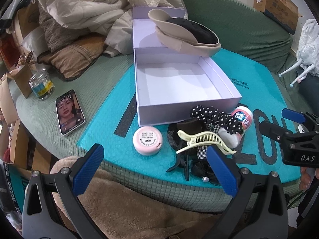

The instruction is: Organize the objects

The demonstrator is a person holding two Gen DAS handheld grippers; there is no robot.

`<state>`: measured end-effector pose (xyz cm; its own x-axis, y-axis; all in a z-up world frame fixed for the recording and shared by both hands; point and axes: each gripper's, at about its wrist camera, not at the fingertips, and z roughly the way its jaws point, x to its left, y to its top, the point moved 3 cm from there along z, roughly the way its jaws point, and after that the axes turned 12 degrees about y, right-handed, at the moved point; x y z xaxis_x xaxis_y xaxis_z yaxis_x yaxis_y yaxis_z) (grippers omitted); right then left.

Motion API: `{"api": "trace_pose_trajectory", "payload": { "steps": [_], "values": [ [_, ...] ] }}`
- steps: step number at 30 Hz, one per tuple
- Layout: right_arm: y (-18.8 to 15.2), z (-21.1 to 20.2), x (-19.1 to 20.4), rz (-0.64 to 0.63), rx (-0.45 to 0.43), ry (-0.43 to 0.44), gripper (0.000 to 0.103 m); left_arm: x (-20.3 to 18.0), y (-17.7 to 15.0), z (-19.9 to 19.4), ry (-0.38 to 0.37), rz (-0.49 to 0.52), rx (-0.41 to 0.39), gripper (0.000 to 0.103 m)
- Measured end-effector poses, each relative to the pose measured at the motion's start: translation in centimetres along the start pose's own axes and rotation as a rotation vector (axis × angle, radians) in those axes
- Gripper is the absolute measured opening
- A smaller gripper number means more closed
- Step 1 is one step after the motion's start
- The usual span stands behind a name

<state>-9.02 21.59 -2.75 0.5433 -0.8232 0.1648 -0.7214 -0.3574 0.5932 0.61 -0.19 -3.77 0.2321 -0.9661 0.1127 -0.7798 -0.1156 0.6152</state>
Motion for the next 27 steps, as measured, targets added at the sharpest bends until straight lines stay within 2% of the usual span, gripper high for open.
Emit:
{"api": "trace_pose_trajectory", "payload": {
  "steps": [17, 27],
  "values": [
    [-0.9, 2.3, -0.1, -0.031, 0.001, 0.103, 0.103, 0.5, -1.0, 2.0, -0.001, -0.058, 0.044, 0.103],
    [-0.8, 3.9, -0.5, -0.091, -0.004, 0.11, 0.103, 0.8, -0.8, 4.5, 0.002, -0.086, 0.094, 0.103]
  ]
}}
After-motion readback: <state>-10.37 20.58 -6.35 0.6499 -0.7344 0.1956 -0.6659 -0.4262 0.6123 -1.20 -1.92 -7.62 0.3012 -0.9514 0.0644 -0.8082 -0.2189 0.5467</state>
